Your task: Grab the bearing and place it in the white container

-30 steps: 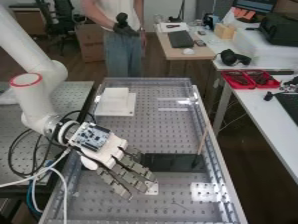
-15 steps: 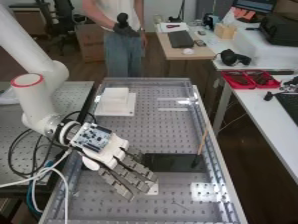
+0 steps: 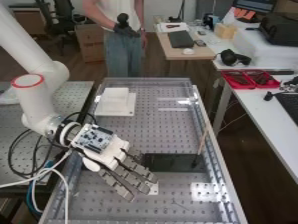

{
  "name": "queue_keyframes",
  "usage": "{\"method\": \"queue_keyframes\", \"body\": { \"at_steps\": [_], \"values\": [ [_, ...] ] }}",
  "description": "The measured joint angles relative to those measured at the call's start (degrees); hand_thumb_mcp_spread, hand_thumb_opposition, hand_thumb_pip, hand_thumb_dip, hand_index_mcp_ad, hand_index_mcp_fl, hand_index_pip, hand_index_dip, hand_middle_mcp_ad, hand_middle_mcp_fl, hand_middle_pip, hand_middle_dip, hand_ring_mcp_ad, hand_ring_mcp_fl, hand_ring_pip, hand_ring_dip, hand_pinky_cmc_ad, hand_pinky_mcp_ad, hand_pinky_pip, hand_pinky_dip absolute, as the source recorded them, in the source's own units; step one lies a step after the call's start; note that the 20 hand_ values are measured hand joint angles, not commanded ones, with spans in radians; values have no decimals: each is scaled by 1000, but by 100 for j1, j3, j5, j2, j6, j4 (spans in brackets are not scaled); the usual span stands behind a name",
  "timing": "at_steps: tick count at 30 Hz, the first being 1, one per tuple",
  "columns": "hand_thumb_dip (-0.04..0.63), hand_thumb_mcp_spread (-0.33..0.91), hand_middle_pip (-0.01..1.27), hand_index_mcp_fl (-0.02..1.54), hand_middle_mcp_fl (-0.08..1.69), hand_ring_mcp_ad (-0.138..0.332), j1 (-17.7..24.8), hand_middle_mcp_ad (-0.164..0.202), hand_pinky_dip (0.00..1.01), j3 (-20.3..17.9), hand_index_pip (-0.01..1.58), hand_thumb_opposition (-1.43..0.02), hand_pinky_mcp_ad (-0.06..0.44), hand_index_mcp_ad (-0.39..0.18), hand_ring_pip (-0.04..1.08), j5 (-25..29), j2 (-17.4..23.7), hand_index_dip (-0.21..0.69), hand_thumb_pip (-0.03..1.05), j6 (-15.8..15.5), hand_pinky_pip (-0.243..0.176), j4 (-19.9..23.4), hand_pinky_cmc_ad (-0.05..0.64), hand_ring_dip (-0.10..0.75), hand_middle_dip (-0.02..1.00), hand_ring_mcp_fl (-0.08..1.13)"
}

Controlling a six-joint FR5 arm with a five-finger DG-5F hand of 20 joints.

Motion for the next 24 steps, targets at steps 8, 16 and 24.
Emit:
{"method": "queue_keyframes", "body": {
  "at_steps": [8, 16, 24],
  "values": [
    [290, 506, 138, 120, 58, 127, 2, 82, 173, 7, 1459, -808, 234, -103, 99, -16, -22, 260, 553, -47, -28, 43, 312, 68, 204, -3],
    [283, 497, 138, 168, 84, 127, -22, 86, 173, 23, 1459, -813, 234, -101, 101, -44, -42, 243, 531, -68, -26, 90, 312, 68, 204, -3],
    [283, 490, 138, 202, 117, 127, -42, 82, 173, 38, 1436, -827, 234, -101, 99, -66, -43, 236, 525, -63, -26, 83, 312, 72, 204, 0]
  ]
}}
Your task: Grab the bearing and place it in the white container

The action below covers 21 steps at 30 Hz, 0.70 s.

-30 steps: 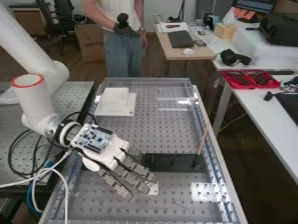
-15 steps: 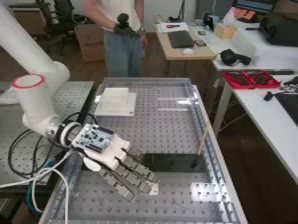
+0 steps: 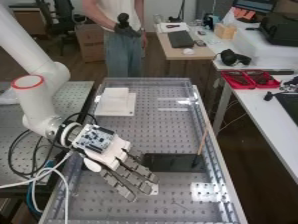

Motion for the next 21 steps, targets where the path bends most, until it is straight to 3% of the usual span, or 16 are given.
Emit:
{"method": "queue_keyframes", "body": {
  "at_steps": [21],
  "values": [
    [281, 480, 138, 258, 126, 129, 114, 80, 173, 7, 1431, -846, 234, -84, 96, -145, 498, 227, 510, -177, -10, -6, 312, 75, 204, 0]
  ]
}}
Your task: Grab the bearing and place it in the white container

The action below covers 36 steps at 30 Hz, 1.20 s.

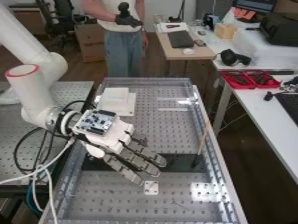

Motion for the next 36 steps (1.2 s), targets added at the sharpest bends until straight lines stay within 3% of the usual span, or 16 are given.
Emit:
{"method": "queue_keyframes", "body": {
  "at_steps": [10, 20, 29, 36],
  "values": [
    [281, 480, 138, 267, 124, 129, 469, 80, 173, -258, 1429, -846, 234, -84, 96, 10, 668, 227, 510, -204, -10, -92, 312, 75, 204, 0],
    [281, 480, 138, 279, 126, 124, 1287, 77, 173, -614, 1408, -846, 234, -86, 96, 202, 1425, 227, 510, -262, -10, -659, 312, 75, 204, -3],
    [281, 480, 134, 279, 124, 113, 2183, 65, 173, -942, 1408, -846, 230, -84, 96, 879, 1956, 227, 510, -274, -10, -1129, 312, 75, 204, -3],
    [284, 480, 134, 278, 124, 108, 2841, 66, 173, -1112, 1408, -846, 230, -84, 96, 1547, 2149, 227, 510, -280, -10, -1199, 312, 75, 204, -3]
  ]
}}
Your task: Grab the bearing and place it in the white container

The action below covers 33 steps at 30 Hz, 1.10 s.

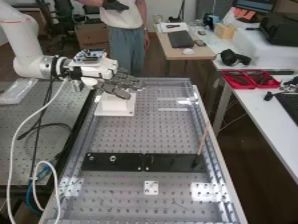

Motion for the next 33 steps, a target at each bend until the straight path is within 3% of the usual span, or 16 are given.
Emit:
{"method": "queue_keyframes", "body": {
  "at_steps": [13, 33],
  "values": [
    [281, 480, 134, 286, 126, 108, 1243, 59, 173, -234, 1408, -846, 230, -80, 96, 1508, -68, 227, 506, -13, -10, 480, 312, 75, 204, -3],
    [281, 480, 134, 286, 126, 108, 1972, 59, 171, -495, 1408, -848, 230, -80, 96, 2236, -702, 227, 510, 503, -10, 1040, 312, 75, 204, -3]
  ]
}}
